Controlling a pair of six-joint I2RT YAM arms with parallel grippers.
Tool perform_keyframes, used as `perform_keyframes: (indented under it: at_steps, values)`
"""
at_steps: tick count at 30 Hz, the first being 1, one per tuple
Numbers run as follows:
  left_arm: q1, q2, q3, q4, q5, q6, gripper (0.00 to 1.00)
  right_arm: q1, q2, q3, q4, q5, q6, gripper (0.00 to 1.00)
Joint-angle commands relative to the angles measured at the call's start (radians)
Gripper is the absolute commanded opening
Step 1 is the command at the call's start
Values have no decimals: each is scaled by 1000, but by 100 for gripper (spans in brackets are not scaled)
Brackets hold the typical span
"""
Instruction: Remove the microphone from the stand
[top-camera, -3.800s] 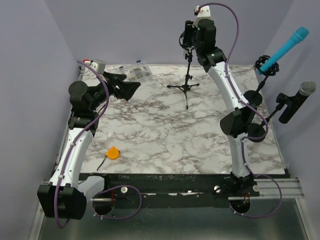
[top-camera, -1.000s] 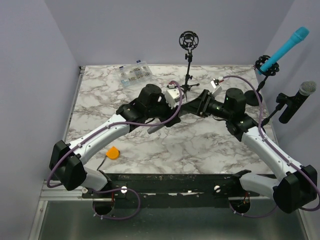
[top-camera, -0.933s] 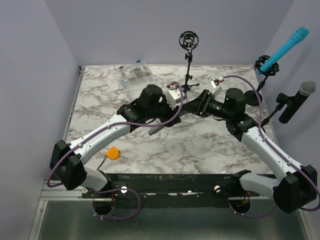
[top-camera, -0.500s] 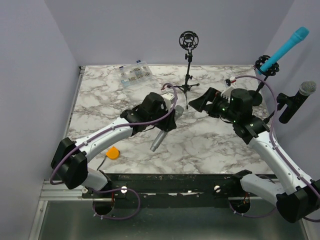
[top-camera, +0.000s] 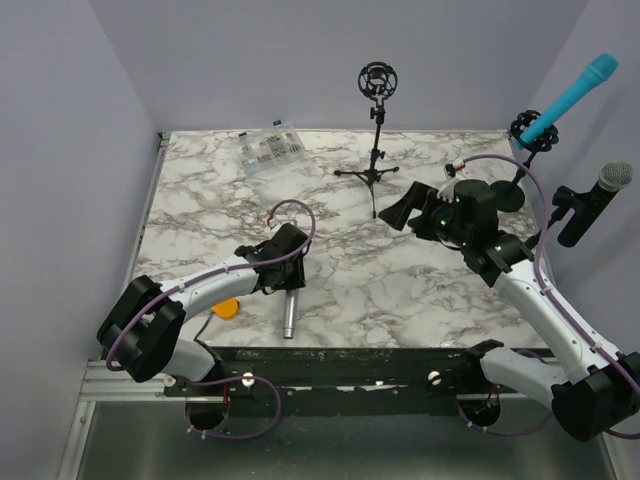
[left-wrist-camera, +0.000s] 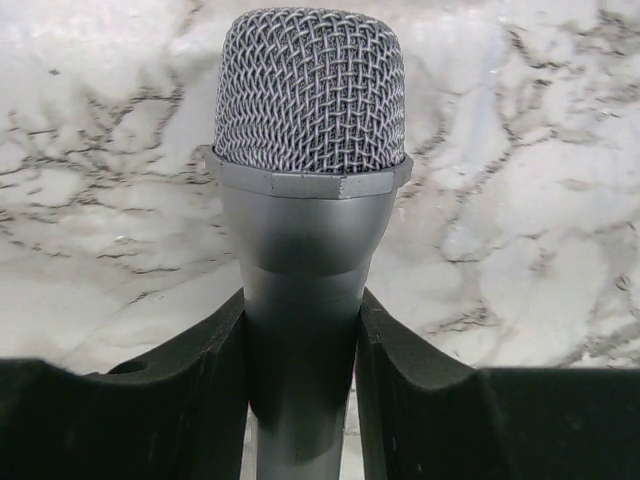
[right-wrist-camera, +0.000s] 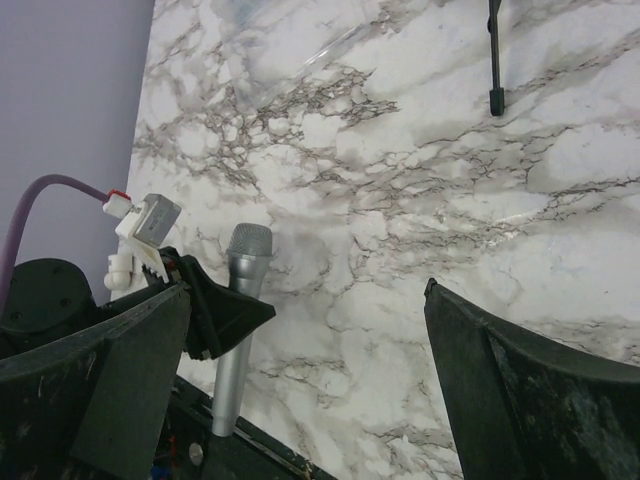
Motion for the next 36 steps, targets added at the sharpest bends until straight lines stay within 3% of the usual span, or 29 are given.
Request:
perform_keyframes:
  at_steps: [1, 6, 11, 19, 30, 36]
  values:
    - [22, -30, -40, 14, -142, -77, 5, 1, -18, -24, -4, 2, -22, 99]
    - [28, -2, -75, 46, -187, -36, 12, 0, -13, -39, 4, -10, -22, 99]
    - [30, 17, -125, 112, -242, -7, 27, 1, -14, -56, 17, -16, -19, 99]
    - [31, 38, -165, 189, -209, 31, 48, 1, -7, -57, 21, -27, -18, 99]
    - [32, -10, -160, 156, -186, 37, 70, 1, 17, -62, 34, -33, -24, 99]
    - [32, -127, -117, 64, -167, 47, 95, 0, 37, -68, 24, 28, -65, 99]
